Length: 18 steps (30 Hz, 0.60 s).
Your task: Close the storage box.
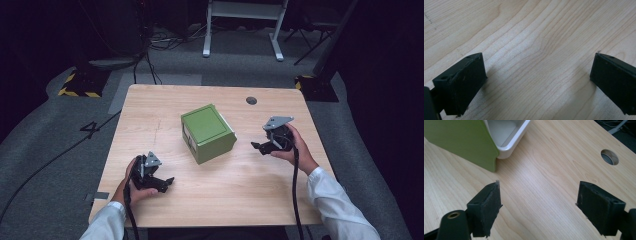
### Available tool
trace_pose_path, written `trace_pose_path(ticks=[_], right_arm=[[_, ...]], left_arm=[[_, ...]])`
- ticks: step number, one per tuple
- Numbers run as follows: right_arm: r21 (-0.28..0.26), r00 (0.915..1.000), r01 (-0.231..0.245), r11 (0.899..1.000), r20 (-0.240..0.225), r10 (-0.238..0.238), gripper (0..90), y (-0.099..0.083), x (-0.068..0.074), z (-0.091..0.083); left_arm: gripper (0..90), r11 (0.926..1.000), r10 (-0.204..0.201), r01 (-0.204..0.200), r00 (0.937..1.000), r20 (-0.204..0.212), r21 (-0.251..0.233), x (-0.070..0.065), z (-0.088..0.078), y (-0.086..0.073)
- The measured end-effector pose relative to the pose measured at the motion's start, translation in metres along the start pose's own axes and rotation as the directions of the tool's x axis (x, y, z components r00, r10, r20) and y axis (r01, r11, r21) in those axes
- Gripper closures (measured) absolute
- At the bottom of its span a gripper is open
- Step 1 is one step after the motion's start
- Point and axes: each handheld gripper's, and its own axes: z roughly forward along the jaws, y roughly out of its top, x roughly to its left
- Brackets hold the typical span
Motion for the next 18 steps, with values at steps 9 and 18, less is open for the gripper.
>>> trace_pose_path(ticks=[9,18], right_arm=[[-0.001,0.9999,-0.013,1.000,-0.007,0.013,19.6,-0.018,0.000,-0.010],[0.037,1.0000,-0.008,0.999,0.000,0.008,19.5,-0.038,0.002,-0.014]], left_arm=[[0.5,1.0000,0.000,0.000,1.0000,0.000,0.000,0.000,0.000,0.000],[0.5,1.0000,-0.003,0.003,1.0000,-0.001,-0.002,0.000,0.000,0.000]])
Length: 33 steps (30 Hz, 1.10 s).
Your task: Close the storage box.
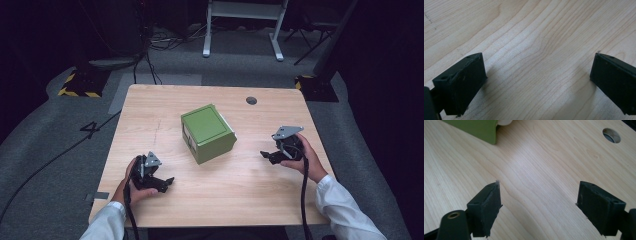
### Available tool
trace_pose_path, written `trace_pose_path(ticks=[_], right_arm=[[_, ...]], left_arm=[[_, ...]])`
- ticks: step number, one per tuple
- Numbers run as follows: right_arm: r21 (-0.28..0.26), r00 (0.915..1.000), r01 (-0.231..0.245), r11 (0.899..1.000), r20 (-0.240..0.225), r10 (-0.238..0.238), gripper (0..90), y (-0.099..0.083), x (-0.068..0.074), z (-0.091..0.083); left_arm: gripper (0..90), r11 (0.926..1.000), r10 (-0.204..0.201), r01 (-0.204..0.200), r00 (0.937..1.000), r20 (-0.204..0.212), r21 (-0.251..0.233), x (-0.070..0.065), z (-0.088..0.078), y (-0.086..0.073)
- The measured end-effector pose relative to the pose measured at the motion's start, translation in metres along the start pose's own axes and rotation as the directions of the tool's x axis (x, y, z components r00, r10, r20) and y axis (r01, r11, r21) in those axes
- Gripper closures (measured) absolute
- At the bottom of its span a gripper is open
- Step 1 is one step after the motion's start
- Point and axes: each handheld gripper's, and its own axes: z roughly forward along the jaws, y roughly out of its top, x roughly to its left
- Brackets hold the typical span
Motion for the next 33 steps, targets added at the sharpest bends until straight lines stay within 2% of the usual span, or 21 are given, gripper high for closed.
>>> trace_pose_path(ticks=[14,20,25,29,33], right_arm=[[0.068,0.9998,0.006,0.998,0.018,-0.008,19.9,-0.034,0.004,-0.009],[0.072,0.9990,0.009,0.997,0.042,-0.012,20.1,-0.049,0.005,-0.017],[0.074,0.9990,0.004,0.997,0.043,-0.007,20.0,-0.067,0.007,-0.025],[0.086,0.9988,-0.015,0.996,0.048,0.011,20.2,-0.084,0.010,-0.028],[0.065,0.9971,-0.051,0.997,0.059,0.048,19.9,-0.100,0.010,-0.035]], left_arm=[[0.5,1.0000,0.001,-0.001,1.0000,-0.001,0.000,0.000,0.000,0.000],[0.5,1.0000,0.000,0.000,1.0000,-0.001,0.002,0.000,0.000,0.000],[0.5,1.0000,-0.001,0.001,1.0000,-0.002,0.003,-0.001,0.000,0.000],[0.5,1.0000,-0.001,0.001,1.0000,-0.002,0.002,0.000,0.000,0.000],[0.5,1.0000,-0.004,0.004,1.0000,-0.005,0.002,-0.001,0.000,0.000]])
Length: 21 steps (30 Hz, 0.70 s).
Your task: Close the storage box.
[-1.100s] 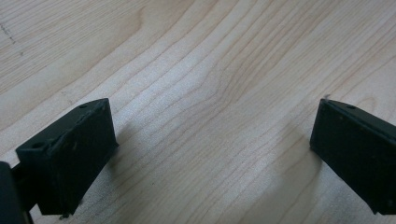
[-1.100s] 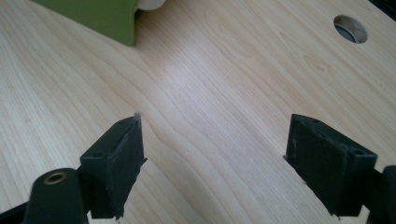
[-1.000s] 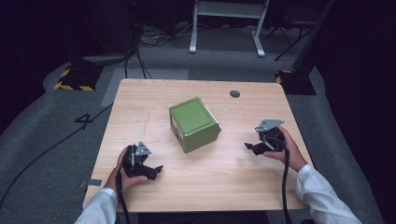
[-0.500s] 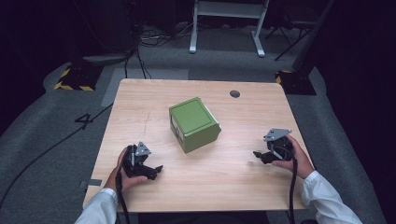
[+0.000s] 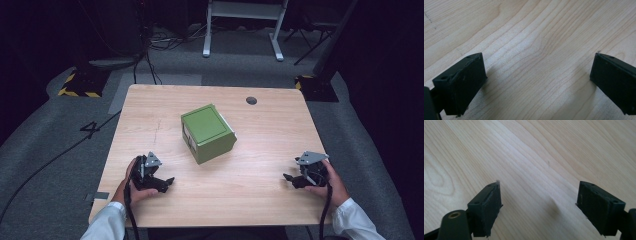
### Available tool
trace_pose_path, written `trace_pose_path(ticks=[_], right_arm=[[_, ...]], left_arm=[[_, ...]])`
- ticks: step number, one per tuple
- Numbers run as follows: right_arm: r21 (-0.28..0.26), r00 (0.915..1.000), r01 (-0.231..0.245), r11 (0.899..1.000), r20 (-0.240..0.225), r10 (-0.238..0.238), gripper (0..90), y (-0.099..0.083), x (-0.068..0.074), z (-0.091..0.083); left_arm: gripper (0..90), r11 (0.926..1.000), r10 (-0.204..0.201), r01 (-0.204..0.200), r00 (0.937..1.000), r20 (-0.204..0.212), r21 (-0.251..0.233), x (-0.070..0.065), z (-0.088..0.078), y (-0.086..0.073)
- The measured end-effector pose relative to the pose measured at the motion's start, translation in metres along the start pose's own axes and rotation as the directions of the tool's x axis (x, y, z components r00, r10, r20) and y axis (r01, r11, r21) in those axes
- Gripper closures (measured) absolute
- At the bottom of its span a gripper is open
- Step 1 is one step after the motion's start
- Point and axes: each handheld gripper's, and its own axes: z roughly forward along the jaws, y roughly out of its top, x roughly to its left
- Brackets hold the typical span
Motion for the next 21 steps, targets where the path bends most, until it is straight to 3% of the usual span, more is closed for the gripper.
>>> trace_pose_path(ticks=[5,10,15,21], right_arm=[[-0.026,0.9983,-0.058,0.998,-0.006,0.058,18.9,-0.019,-0.002,-0.004],[-0.070,0.9905,-0.137,0.988,-0.025,0.135,18.7,-0.036,-0.007,-0.008],[-0.128,0.9700,-0.241,0.962,-0.063,0.235,16.2,-0.052,-0.011,-0.008],[-0.126,0.9693,-0.245,0.961,-0.055,0.240,15.6,-0.052,-0.010,-0.008]], left_arm=[[0.5,1.0000,0.000,0.000,1.0000,0.000,0.000,0.000,0.000,0.000],[0.5,1.0000,0.000,0.000,1.0000,0.000,0.000,0.000,0.000,0.000],[0.5,1.0000,-0.001,0.001,1.0000,0.000,-0.001,0.000,0.000,0.000],[0.5,1.0000,-0.004,0.004,1.0000,-0.003,-0.003,-0.001,0.000,0.000]])
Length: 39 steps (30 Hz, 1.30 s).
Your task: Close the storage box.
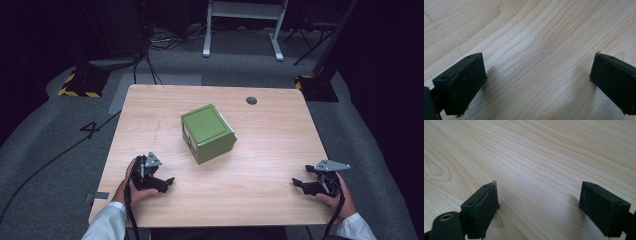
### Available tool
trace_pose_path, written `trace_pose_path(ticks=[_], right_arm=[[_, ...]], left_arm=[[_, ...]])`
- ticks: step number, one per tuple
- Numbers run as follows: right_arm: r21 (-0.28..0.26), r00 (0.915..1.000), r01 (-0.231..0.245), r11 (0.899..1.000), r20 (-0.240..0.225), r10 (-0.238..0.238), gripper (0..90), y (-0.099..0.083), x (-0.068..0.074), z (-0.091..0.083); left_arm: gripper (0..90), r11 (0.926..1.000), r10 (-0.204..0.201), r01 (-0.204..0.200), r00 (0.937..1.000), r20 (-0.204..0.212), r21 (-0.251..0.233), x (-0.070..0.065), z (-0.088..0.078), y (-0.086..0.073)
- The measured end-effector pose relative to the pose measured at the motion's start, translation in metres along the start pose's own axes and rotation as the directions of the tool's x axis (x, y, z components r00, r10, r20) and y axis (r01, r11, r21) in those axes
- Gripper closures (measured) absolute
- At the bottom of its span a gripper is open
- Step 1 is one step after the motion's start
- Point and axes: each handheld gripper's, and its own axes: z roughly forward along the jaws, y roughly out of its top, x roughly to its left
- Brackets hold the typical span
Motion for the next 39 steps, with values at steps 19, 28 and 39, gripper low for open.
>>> trace_pose_path(ticks=[19,28,39], right_arm=[[0.000,1.0000,-0.001,1.000,0.000,0.001,15.6,-0.0001,0.0000,0.0000],[0.000,1.0000,-0.001,1.000,0.000,0.001,15.6,-0.0001,0.0001,-0.0001],[0.000,1.0000,-0.001,1.000,0.000,0.001,15.7,-0.0001,0.0001,-0.0001]], left_arm=[[0.2,1.0000,0.005,-0.005,0.9999,0.012,0.003,0.0008,0.0003,0.0004],[0.2,1.0000,0.008,-0.008,0.9999,0.011,0.004,0.0010,0.0003,0.0006],[0.2,0.9999,0.012,-0.012,0.9998,0.014,0.003,0.0014,0.0006,0.0008]])
